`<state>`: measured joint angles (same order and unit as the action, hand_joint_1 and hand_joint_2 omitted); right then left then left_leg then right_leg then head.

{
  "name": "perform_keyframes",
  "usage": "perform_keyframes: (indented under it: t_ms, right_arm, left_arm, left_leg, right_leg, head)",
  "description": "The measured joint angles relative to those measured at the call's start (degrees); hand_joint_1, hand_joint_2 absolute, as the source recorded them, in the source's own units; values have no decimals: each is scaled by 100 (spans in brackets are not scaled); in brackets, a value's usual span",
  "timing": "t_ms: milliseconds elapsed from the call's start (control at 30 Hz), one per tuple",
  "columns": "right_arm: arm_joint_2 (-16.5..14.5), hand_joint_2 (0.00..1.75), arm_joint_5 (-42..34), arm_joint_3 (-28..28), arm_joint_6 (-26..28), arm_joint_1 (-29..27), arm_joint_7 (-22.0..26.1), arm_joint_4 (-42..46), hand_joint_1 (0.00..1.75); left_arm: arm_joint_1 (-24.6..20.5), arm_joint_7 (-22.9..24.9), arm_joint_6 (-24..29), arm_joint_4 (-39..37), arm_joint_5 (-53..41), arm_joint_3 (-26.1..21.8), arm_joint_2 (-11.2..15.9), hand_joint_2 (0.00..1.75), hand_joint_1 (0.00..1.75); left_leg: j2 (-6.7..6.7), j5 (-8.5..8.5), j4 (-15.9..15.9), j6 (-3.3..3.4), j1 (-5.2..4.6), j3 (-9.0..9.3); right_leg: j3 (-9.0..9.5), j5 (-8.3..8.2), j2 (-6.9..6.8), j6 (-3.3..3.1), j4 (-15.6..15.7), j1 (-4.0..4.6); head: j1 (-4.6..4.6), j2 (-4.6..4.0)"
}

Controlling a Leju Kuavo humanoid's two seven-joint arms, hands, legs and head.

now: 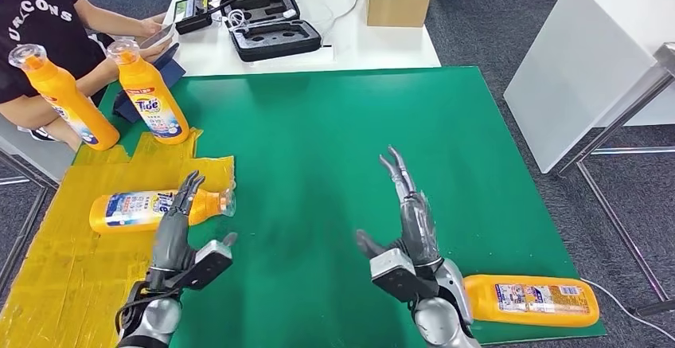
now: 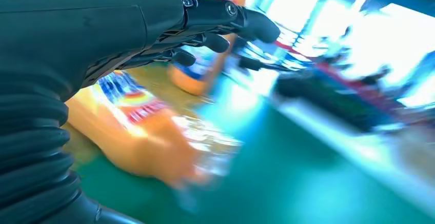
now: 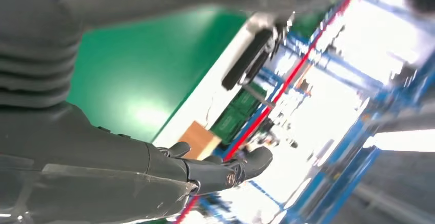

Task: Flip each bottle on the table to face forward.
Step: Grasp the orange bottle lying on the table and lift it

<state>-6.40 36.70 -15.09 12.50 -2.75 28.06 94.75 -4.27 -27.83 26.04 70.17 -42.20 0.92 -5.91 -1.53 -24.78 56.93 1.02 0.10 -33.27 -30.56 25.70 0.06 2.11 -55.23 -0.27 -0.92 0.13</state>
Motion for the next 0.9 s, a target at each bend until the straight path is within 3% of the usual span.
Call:
perform_keyframes:
  t_ms: [133, 233, 400, 600, 900]
  right_arm:
    - [601, 175, 115, -173, -439, -376, 114, 468, 0]
    - [1040, 175, -271, -66, -752, -768, 252, 865, 0]
    - [1490, 175, -618, 377, -1135, -1247, 385, 1405, 0]
    - [1700, 175, -571, 697, -1188, -1466, 360, 1677, 0]
    - [1907, 175, 803, 1713, -734, -1927, -183, 1801, 0]
  left_arm:
    - [645, -701, -1648, 1295, 2079, 70, -229, 175, 0]
    - [993, -859, -2210, 1865, 2598, 27, -346, 175, 0]
    - [1268, -917, -2462, 2274, 2733, -78, -487, 175, 0]
    - [1348, -919, -2518, 2450, 2749, -131, -578, 175, 0]
    - [1434, -919, -2657, 2601, 2815, -166, -665, 175, 0]
  left_leg:
    - [-8, -8, 0, 6, -1, -8]
    - [-4, -15, 0, 11, -2, -12]
    - [-2, -17, 0, 12, -1, -12]
    - [1, -15, -1, 13, -1, -3]
    - [-2, -17, 0, 16, -4, -8]
  right_leg:
    - [-5, 4, -2, 2, 2, -1]
    - [-10, 4, -2, 2, 3, -2]
    - [-11, 4, -2, 2, 3, 0]
    - [-4, 4, -1, 1, 3, 1]
    - [-7, 4, -1, 2, 4, -5]
  head:
    - [1, 0]
    - [1, 0]
    - [0, 0]
    - [-1, 0]
    - [-1, 0]
